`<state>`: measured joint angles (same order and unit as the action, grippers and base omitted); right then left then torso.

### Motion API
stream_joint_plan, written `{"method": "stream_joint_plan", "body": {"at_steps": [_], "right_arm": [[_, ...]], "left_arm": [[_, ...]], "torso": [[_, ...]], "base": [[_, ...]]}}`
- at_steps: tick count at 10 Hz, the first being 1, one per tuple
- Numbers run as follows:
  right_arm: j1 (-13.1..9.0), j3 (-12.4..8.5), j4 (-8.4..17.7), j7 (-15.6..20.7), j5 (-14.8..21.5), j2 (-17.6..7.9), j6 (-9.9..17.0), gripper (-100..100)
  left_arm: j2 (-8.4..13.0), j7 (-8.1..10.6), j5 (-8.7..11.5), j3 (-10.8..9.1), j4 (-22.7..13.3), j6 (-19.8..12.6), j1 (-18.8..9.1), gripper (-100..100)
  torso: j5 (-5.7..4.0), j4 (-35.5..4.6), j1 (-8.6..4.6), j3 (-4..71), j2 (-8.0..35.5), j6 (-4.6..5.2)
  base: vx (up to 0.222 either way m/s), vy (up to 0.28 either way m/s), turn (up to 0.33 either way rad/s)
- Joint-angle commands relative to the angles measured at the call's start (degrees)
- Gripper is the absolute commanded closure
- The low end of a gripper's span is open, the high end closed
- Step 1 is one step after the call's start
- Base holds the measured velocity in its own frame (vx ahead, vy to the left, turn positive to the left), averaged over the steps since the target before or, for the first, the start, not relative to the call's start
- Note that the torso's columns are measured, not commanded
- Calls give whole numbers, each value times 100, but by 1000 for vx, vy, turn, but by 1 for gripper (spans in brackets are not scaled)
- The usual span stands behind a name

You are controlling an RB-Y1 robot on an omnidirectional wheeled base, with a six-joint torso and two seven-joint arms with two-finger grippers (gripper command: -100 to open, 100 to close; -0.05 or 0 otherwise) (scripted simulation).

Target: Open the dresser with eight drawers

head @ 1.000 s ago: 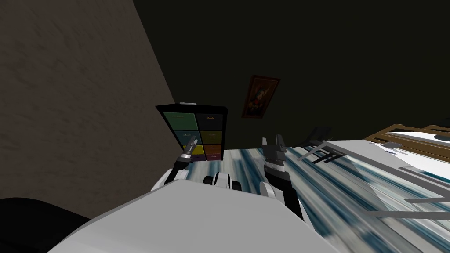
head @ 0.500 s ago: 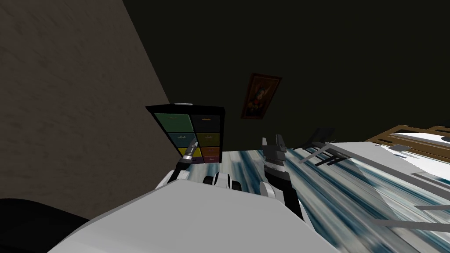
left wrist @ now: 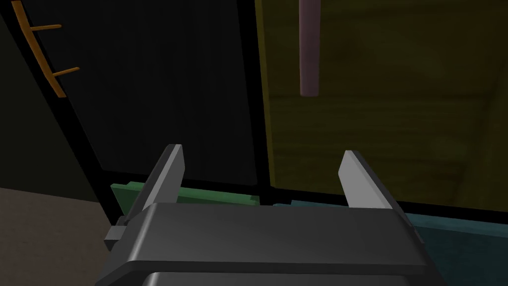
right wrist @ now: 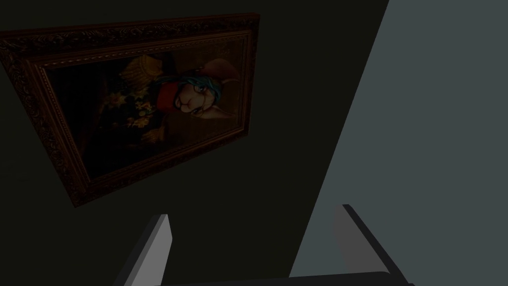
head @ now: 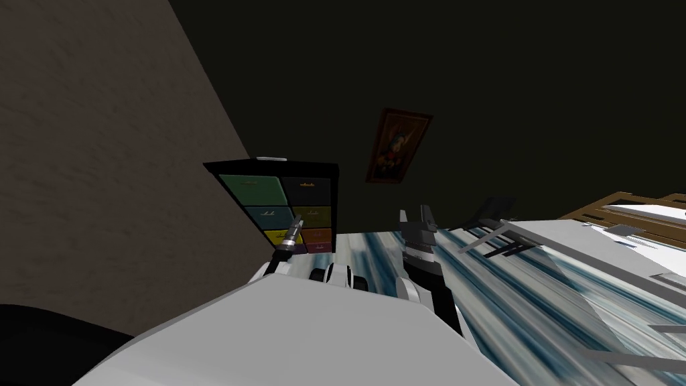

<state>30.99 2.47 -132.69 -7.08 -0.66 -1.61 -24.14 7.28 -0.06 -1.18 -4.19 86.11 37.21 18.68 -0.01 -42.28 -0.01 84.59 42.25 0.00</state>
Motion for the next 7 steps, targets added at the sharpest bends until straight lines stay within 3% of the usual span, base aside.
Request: {"method": "stream_joint_plan", "body": {"at_steps": [1, 5, 6, 7], "right_arm": [[0, 0, 0, 0, 0, 0, 0, 0], [-1, 0, 0, 0, 0, 0, 0, 0], [-1, 0, 0, 0, 0, 0, 0, 0], [-1, 0, 0, 0, 0, 0, 0, 0]], "left_arm": [[-207, 19, 30, -26, -297, 31, -85, -100], [-782, 15, 48, -38, -590, 66, -170, -100], [-874, 14, 50, -39, -613, 68, -176, -100], [-802, 16, 51, -44, -624, 75, -192, -100]], "torso": [[2, 0, 5, 0, 1, 0], [2, -3, 5, -7, 12, 0], [1, -3, 3, -7, 12, 0], [1, -3, 3, -7, 12, 0]], "base": [[103, -40, 2], [64, -28, 1], [24, -14, 1], [9, -6, 0]]}}
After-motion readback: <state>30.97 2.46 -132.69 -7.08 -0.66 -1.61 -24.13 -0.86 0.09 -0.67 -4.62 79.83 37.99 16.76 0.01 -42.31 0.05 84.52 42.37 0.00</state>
